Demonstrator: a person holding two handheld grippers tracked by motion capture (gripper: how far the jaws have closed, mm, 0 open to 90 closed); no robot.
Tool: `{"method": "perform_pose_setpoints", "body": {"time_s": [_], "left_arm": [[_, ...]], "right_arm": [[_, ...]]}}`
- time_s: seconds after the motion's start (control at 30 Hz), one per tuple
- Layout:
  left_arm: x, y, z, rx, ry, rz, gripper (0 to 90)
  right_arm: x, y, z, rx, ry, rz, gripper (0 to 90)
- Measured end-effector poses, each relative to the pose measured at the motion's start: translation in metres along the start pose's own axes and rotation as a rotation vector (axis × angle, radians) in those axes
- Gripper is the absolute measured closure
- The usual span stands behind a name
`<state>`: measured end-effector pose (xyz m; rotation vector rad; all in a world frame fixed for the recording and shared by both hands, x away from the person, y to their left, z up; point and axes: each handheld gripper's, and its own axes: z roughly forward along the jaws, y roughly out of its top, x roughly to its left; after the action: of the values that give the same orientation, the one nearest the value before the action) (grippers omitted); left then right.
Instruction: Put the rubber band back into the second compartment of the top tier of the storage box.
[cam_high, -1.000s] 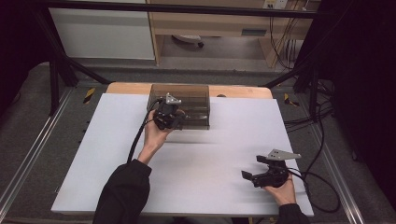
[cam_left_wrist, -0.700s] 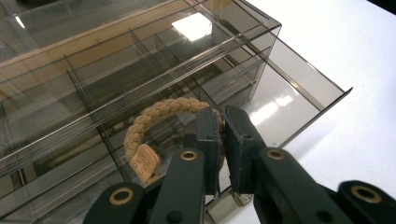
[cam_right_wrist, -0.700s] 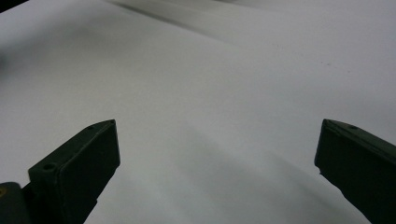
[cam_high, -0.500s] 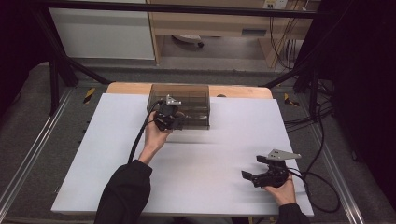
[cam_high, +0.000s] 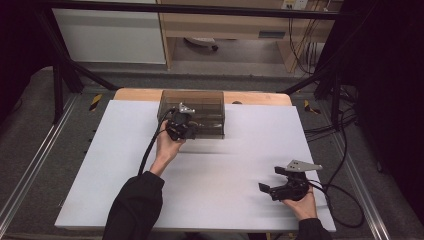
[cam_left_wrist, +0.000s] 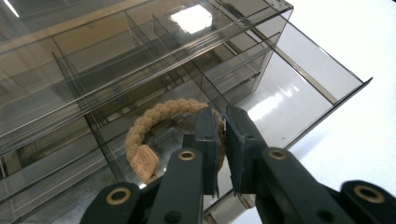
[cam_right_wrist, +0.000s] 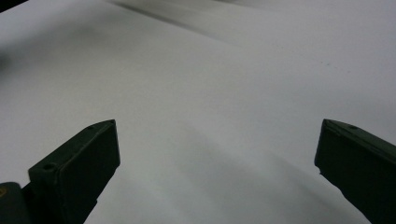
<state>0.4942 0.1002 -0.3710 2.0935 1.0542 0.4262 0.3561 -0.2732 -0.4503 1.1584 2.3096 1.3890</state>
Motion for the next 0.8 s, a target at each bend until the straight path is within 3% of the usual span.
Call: {"method": "perform_pose_setpoints", "body": {"time_s": [0.33, 0.8], "left_arm": [[0.0, 0.001, -0.005, -0.018, -0.01, 0.0, 70.6], [0.0, 0.0, -0.026, -0.054, -0.03, 0.027, 46.4]], "right_arm": [[0.0, 0.0, 0.0, 0.001, -0.001, -0.002, 0.7], [0.0, 0.0, 0.0, 0.001, -0.002, -0.001, 0.7]]}}
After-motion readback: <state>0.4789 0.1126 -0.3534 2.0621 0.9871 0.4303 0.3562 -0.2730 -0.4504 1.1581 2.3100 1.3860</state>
